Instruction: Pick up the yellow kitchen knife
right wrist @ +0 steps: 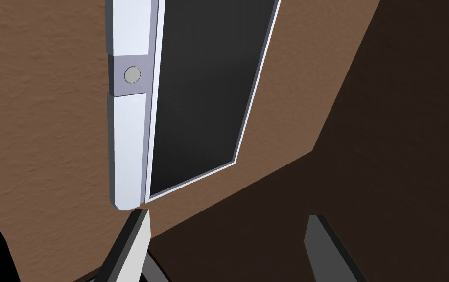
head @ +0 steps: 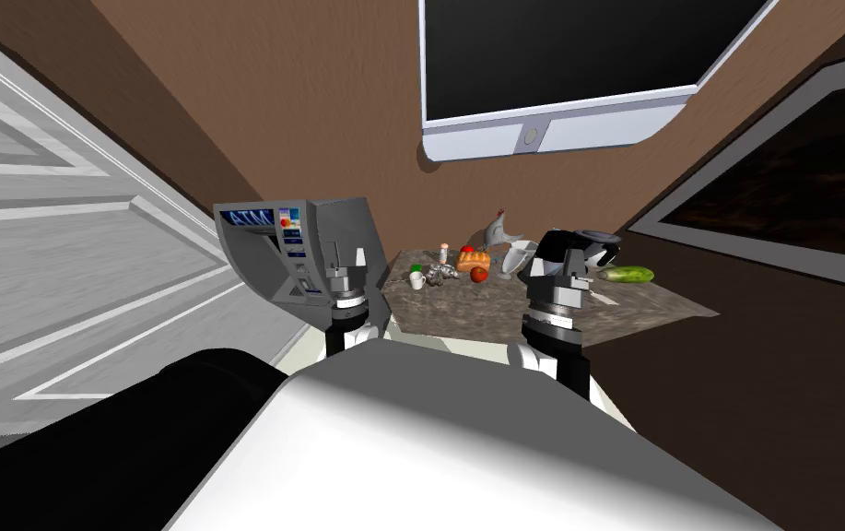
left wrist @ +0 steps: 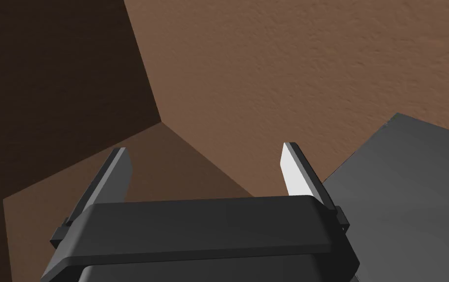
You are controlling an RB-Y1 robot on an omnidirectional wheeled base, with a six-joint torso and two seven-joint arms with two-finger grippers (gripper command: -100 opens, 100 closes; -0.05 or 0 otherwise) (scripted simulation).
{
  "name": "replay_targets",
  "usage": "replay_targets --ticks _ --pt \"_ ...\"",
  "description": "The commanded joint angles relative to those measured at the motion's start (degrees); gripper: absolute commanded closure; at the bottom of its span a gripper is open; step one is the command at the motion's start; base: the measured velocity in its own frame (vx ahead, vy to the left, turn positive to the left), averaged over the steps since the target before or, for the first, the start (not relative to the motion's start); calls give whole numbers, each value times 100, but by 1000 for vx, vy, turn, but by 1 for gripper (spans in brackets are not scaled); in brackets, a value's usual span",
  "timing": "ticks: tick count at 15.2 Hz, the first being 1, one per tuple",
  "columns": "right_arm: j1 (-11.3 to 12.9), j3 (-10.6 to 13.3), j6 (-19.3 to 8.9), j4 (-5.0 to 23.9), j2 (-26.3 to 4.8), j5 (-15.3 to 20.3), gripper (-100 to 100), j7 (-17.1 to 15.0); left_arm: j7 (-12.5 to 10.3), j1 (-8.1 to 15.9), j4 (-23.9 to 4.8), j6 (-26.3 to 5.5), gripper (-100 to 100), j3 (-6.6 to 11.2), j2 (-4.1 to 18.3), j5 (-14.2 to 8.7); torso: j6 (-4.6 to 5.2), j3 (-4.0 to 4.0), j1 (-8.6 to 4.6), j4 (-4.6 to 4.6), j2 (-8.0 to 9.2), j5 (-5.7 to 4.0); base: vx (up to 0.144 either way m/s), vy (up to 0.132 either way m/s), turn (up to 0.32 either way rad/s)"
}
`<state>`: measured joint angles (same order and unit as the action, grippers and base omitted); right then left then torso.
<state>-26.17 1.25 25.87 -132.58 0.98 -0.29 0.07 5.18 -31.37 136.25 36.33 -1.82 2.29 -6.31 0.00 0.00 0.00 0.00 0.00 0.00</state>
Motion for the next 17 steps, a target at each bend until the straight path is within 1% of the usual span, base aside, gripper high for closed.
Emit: replay_targets --ticks 1,3,4,6,7,8,9,10,11,12,13,14,17 --pt "0 0 0 0 0 0 0 0 -29 36 -8 -160 -100 33 203 1 0 0 0 0 0 0 3 -3 -19" --pt "0 0 0 0 0 0 0 0 -72 88 -20 -398 -100 81 367 3 1 -1 0 0 -3 0 15 -6 -48" --pt "0 0 0 0 0 0 0 0 -72 88 -20 -398 -100 81 367 3 1 -3 0 -1 -6 0 17 -6 -37" --pt "0 0 0 0 0 0 0 0 -132 160 -38 -682 -100 148 508 6 1 -4 -1 -2 -7 0 15 -6 -36" --pt "0 0 0 0 0 0 0 0 -132 160 -38 -729 -100 148 508 6 1 -5 -1 -2 -8 0 16 -6 -35" --pt "0 0 0 0 0 0 0 0 -167 202 -49 -880 -100 188 570 7 1 -5 -1 -2 -8 0 16 -8 -42" --pt "0 0 0 0 0 0 0 0 -167 202 -49 -926 -100 188 570 7 1 -5 -2 -2 -8 0 15 -6 -30" --pt "0 0 0 0 0 0 0 0 -206 249 -62 -1086 -100 231 626 9 0 -4 -2 -2 -7 0 15 -7 -38" --pt "0 0 0 0 0 0 0 0 -206 249 -62 -1142 -100 231 626 9 1 -4 -2 -2 -8 0 15 -6 -34" --pt "0 0 0 0 0 0 0 0 -249 299 -76 -1301 -100 278 677 10 1 -5 -2 -2 -8 0 17 -9 -40" --pt "0 0 0 0 0 0 0 0 -249 299 -76 -1376 -100 278 677 10 1 -5 -2 -2 -8 -1 16 -8 -38" --pt "0 0 0 0 0 0 0 0 -294 352 -91 -1547 -100 329 723 12 1 -5 -2 -2 -8 -1 19 -6 -47" --pt "0 0 0 0 0 0 0 0 -342 408 -108 -1857 -100 382 764 14 1 -6 -2 -2 -10 0 20 -6 -42"
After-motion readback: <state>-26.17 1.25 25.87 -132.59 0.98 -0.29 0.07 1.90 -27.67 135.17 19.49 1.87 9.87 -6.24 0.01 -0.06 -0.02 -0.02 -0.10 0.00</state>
